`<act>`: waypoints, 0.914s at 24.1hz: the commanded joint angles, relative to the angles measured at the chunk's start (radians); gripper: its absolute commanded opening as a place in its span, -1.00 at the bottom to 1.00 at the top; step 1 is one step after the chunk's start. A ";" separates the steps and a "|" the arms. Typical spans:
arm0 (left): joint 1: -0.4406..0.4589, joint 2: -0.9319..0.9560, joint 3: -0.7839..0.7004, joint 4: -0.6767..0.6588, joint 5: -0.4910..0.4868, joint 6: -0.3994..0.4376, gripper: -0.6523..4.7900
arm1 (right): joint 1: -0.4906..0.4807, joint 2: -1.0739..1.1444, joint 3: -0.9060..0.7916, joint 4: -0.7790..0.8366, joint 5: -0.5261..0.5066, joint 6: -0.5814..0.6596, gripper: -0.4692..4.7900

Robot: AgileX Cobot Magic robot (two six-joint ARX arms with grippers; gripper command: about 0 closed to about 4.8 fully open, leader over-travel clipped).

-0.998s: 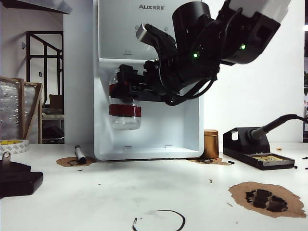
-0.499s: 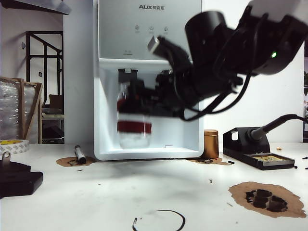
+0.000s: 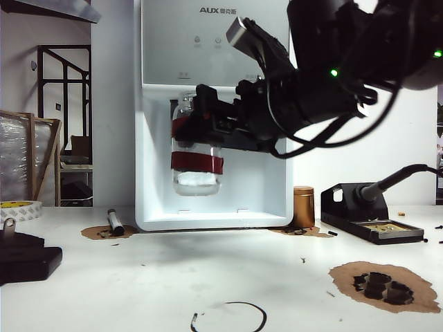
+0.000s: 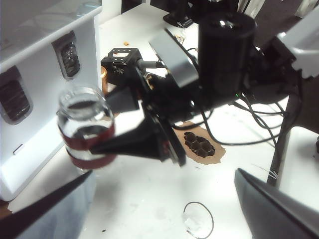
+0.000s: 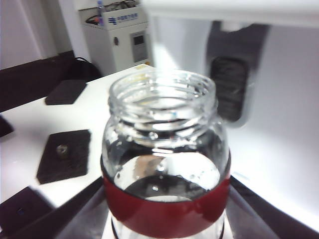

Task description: Pick up the water bottle with two loops of red belts, then reach the front water dispenser and gently press the gray-black baffle horizontally to get a little water.

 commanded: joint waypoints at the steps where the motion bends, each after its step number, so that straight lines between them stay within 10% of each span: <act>1: 0.000 -0.001 0.005 0.009 0.000 0.008 1.00 | 0.013 -0.009 -0.047 0.093 -0.002 0.031 -0.38; 22: -0.001 -0.001 0.005 0.005 0.000 0.008 1.00 | 0.067 -0.074 -0.293 0.274 -0.177 0.147 -0.38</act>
